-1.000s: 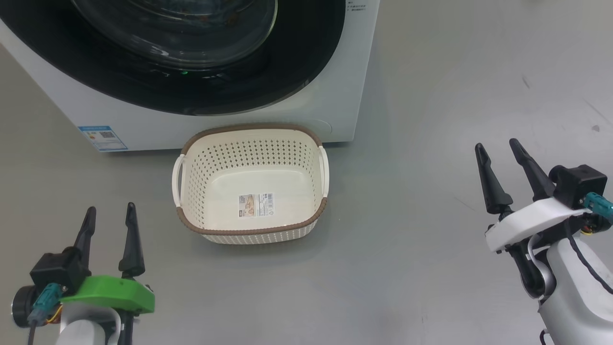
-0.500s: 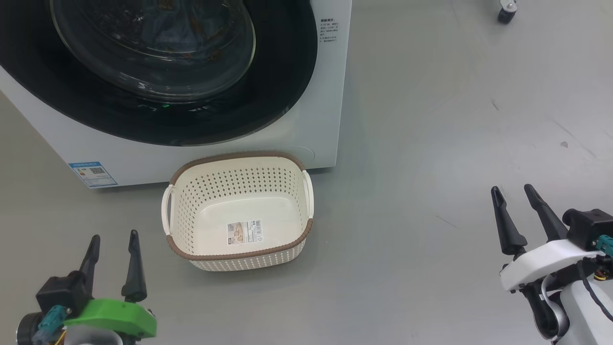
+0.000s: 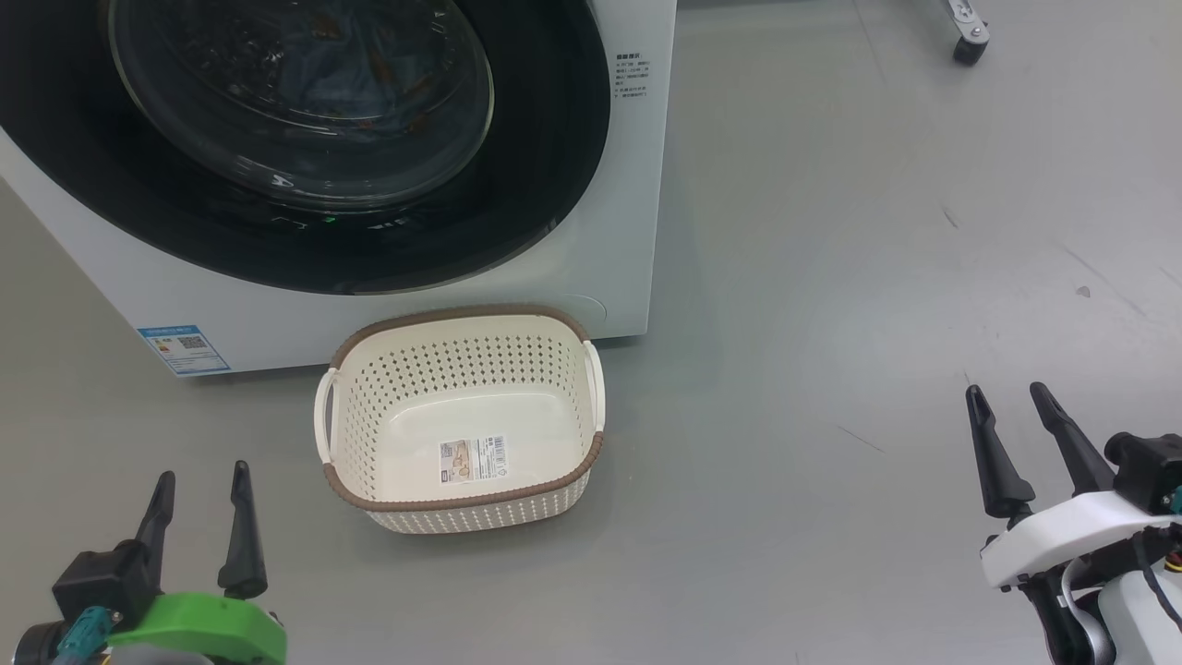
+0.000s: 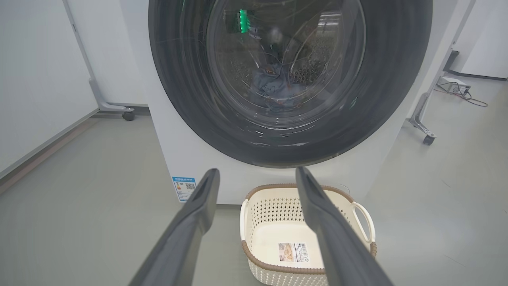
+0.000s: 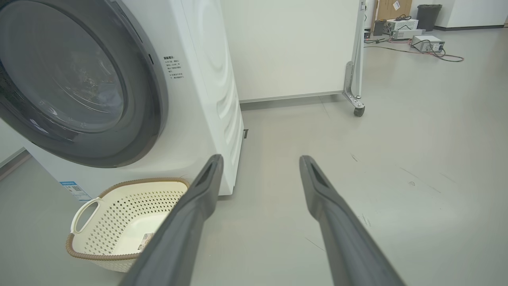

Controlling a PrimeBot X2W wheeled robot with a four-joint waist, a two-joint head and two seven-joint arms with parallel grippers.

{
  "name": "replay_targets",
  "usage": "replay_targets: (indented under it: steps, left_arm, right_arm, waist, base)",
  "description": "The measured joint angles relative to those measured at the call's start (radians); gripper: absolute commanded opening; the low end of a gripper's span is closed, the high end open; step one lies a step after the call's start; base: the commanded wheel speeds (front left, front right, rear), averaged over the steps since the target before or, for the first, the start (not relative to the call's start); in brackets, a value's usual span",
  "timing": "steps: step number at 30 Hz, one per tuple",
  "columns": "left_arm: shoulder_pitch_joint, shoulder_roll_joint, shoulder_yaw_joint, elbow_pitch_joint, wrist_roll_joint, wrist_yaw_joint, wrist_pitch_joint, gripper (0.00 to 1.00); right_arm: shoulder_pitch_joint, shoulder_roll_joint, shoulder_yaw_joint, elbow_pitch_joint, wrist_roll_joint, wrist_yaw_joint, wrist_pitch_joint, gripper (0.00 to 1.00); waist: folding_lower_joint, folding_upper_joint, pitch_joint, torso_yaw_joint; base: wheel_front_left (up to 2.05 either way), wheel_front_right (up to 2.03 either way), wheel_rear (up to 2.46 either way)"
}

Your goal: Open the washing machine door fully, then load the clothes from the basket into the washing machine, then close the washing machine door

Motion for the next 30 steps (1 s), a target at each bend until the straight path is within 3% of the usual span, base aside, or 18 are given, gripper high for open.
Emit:
replay_targets:
  steps: [21,22,30]
  left_arm:
    - [0.000,0.001,-0.001,-0.009,-0.011,0.000,0.000,1.00]
    - [0.000,0.001,0.002,-0.010,-0.016,0.000,0.000,0.00]
    - [0.014,-0.025,-0.003,0.035,-0.034,0.000,0.009,0.00]
  right_arm:
    - [0.035,0.002,-0.024,-0.025,-0.016,0.000,0.000,1.00]
    - [0.035,0.002,-0.024,-0.027,-0.016,0.000,0.000,0.00]
    - [0.060,0.048,-0.014,0.007,0.000,0.000,0.004,0.00]
  waist:
    - [0.0000,0.0000,0.001,0.001]
    - [0.0000,0.0000,0.001,0.002]
    - [0.0000,0.0000,0.000,0.002]
  base:
    - [0.00,0.00,0.00]
    - [0.00,0.00,0.00]
    - [0.00,0.00,0.00]
